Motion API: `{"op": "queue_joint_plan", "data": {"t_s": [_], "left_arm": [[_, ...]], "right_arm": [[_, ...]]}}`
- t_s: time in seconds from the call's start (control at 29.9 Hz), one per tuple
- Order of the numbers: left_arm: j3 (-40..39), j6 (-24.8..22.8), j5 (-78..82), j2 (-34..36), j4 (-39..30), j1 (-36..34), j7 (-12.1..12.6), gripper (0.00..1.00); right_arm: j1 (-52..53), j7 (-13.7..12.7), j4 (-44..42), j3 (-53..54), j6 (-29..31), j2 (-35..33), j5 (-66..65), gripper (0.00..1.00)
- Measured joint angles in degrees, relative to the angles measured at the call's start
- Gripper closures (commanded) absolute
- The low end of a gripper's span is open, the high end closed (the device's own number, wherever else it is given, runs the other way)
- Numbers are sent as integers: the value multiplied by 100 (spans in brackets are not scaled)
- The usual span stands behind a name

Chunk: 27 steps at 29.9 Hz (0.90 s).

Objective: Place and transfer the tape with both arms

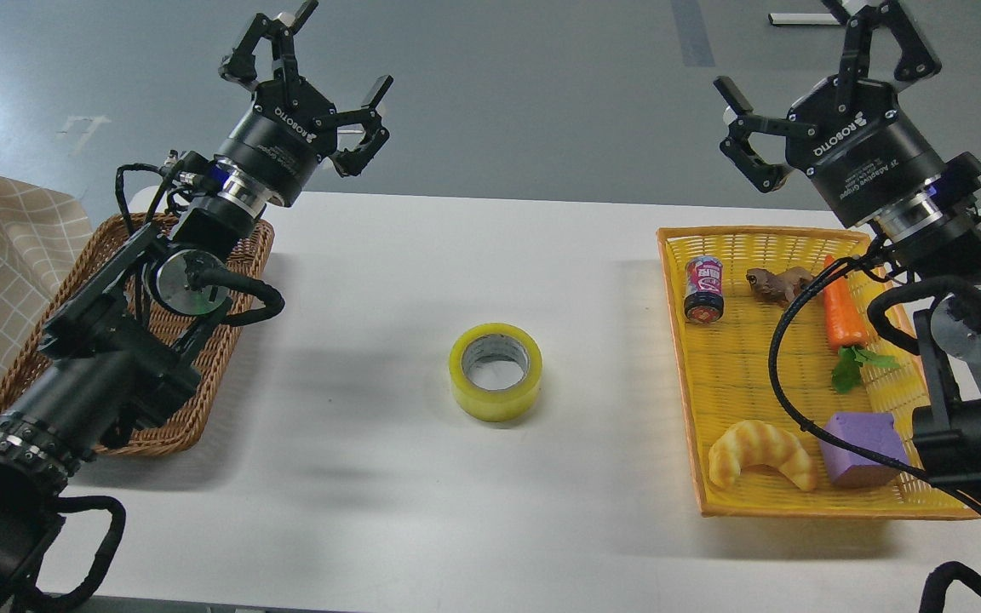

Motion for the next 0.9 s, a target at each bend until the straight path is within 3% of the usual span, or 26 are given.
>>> {"op": "queue_joint_plan", "data": {"t_s": [0.33, 0.9], "left_arm": [[-6, 0, 71, 60, 11, 0, -3, 2], [3, 0, 192, 111, 5, -8, 32, 2]], "right_arm": [[-23, 7, -156, 44, 0, 653, 265, 0], [-133, -3, -222, 245, 0, 699, 268, 0]]}}
